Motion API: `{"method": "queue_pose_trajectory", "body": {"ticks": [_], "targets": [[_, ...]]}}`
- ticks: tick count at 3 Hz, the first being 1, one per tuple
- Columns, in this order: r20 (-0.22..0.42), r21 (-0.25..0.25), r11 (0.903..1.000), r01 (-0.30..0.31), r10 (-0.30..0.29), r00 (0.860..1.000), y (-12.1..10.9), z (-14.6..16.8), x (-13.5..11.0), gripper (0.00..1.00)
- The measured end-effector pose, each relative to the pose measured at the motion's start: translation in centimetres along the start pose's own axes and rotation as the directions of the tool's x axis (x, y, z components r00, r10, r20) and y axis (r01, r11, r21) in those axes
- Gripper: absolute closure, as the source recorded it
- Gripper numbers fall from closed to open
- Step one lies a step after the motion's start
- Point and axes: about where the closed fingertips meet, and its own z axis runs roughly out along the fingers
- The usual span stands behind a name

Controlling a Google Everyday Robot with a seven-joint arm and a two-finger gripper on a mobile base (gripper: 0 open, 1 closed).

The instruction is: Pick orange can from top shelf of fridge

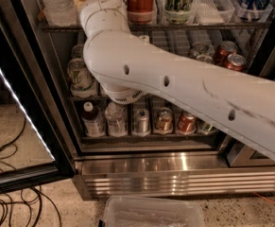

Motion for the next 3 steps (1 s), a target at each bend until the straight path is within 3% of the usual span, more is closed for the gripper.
{"method": "queue_pose_trajectory", "body": {"ticks": [1, 3], "targets": [[0.001, -0.005, 1.0, 0.007, -0.007, 1.0, 0.15, 0.35, 0.02, 0.45], [0.024, -0.009, 0.9999, 0.009, -0.009, 1.0, -0.06, -0.16, -0.82, 0.87]]}}
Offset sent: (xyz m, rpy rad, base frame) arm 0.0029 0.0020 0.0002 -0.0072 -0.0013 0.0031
